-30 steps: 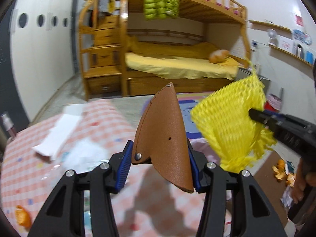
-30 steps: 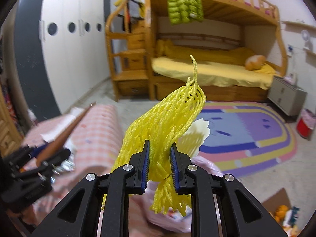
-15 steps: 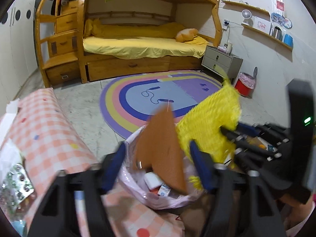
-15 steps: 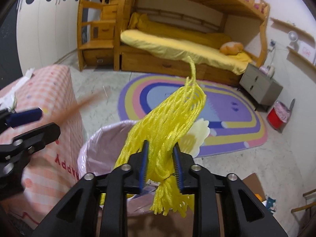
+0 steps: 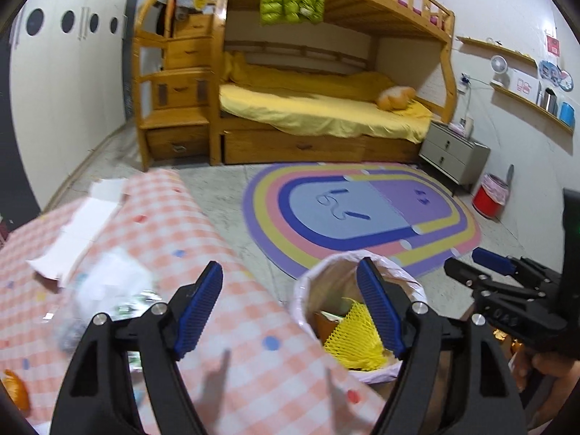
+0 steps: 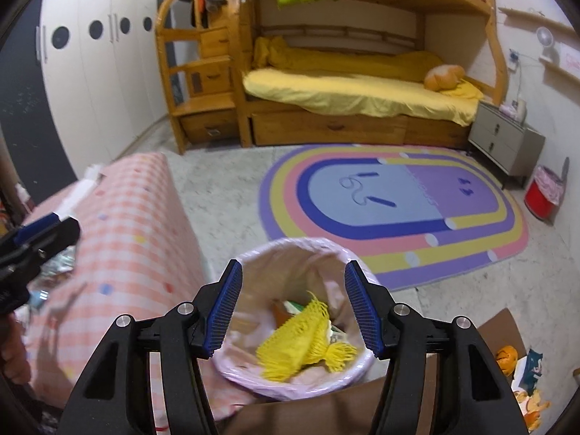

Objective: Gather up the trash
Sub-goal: 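Carry the leather piece and yellow net over the bin and release both, then grasp the white paper sheet with the left gripper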

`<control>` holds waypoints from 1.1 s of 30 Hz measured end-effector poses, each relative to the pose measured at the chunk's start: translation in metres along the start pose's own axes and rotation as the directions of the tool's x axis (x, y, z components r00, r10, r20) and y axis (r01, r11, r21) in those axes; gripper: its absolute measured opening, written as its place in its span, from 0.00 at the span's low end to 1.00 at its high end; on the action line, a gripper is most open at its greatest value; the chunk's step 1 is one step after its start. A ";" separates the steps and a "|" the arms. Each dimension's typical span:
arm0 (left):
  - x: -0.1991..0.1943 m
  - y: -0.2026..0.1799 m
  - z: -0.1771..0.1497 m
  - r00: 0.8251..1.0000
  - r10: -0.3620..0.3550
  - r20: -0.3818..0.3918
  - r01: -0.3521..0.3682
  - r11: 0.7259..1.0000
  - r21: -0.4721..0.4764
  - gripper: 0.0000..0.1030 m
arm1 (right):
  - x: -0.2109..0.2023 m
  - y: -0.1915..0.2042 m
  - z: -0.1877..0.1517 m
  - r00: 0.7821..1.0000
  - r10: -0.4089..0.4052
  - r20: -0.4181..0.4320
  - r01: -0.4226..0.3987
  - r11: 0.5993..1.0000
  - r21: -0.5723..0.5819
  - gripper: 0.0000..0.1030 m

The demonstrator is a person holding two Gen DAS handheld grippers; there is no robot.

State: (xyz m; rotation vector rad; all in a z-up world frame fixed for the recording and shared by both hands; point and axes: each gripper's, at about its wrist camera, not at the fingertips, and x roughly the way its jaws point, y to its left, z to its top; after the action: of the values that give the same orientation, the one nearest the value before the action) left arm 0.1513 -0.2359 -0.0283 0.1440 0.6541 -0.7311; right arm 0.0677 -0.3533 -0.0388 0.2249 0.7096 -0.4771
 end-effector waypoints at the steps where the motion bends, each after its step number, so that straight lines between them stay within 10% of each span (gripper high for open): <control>1: -0.006 0.005 0.001 1.000 0.012 0.007 -0.012 1.000 -0.003 0.73 | -0.004 0.006 0.003 1.000 0.013 0.006 -0.013 1.000 -0.005 0.58; 11: -0.060 0.084 0.001 0.987 0.157 0.018 -0.156 0.985 -0.072 0.74 | -0.026 0.114 0.039 0.978 0.205 0.028 -0.200 0.971 -0.134 0.58; 24: -0.070 0.236 -0.014 0.922 0.362 -0.133 -0.385 0.891 -0.241 0.75 | 0.022 0.246 0.077 0.941 0.337 -0.008 -0.330 0.915 -0.233 0.57; 28: -0.052 0.253 -0.014 0.918 0.351 -0.185 -0.390 0.883 -0.260 0.69 | 0.041 0.261 0.078 0.945 0.328 -0.012 -0.321 0.917 -0.237 0.27; 33: -0.021 0.255 0.000 0.917 0.332 -0.220 -0.382 0.890 -0.250 0.66 | 0.052 0.256 0.077 0.945 0.325 -0.035 -0.324 0.916 -0.236 0.19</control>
State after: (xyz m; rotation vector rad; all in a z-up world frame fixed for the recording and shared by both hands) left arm 0.3072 -0.0338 -0.0409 0.0557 0.8642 -0.2611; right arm 0.2710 -0.1758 -0.0070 0.1109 0.7020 -0.0714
